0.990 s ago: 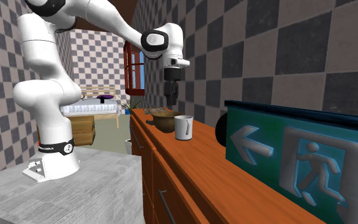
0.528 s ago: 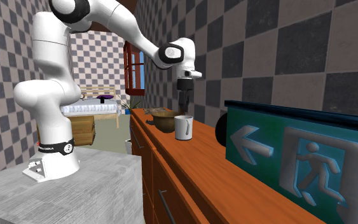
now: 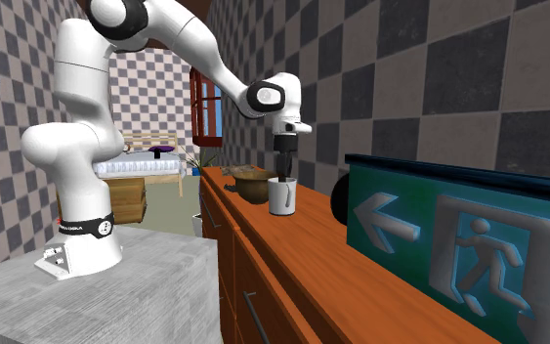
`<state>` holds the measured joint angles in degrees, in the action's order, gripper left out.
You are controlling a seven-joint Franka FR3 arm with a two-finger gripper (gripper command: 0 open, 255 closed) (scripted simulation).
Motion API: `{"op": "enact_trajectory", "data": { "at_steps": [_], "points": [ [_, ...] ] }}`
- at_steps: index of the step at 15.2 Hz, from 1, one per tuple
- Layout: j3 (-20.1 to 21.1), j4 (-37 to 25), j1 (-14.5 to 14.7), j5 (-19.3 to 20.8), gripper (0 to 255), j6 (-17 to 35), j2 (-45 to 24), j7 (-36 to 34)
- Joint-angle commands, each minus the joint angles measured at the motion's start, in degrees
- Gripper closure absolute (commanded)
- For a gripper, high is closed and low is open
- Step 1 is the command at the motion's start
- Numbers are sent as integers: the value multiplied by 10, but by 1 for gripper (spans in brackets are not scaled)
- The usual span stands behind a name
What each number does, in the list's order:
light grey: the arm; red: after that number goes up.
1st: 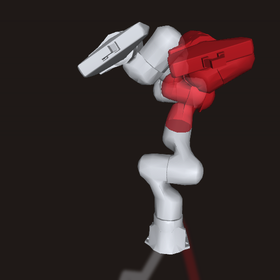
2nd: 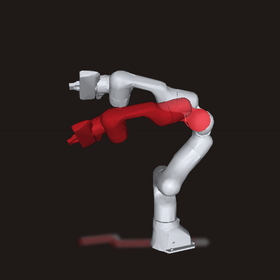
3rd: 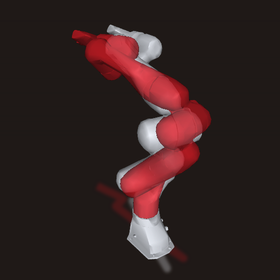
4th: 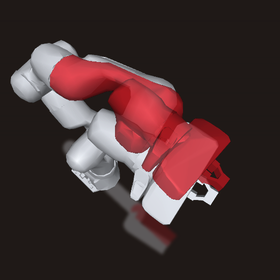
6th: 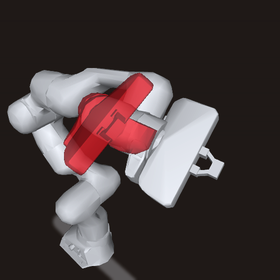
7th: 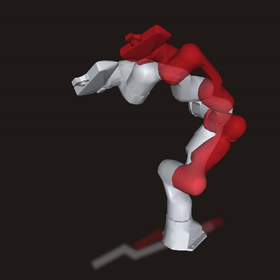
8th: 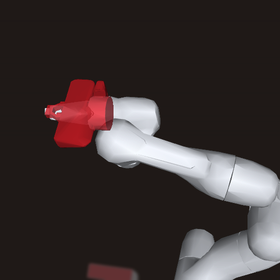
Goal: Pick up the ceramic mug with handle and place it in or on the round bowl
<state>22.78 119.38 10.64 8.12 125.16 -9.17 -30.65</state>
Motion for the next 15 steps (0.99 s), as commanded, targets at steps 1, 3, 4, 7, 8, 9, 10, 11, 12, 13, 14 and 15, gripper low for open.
{"op": "enact_trajectory", "data": {
  "at_steps": [1,3,4,7,8,9,10,11,12,13,14,15],
  "points": [
    [0,2,1,2,0,6,-4,-3],
    [0,2,1,2,0,6,-4,-3],
    [0,2,1,2,0,6,-4,-3],
    [0,2,1,2,0,6,-3,-3],
    [0,2,1,2,255,6,-3,-3],
    [0,2,1,2,255,6,-3,-3],
    [0,2,1,2,255,6,-3,-3],
    [0,2,1,2,255,6,-3,-3],
    [0,2,1,2,255,6,-3,-3],
    [0,2,1,2,255,6,-3,-3],
    [0,2,1,2,255,6,-3,-3],
    [0,2,1,2,255,6,-3,-3]
  ]
}}
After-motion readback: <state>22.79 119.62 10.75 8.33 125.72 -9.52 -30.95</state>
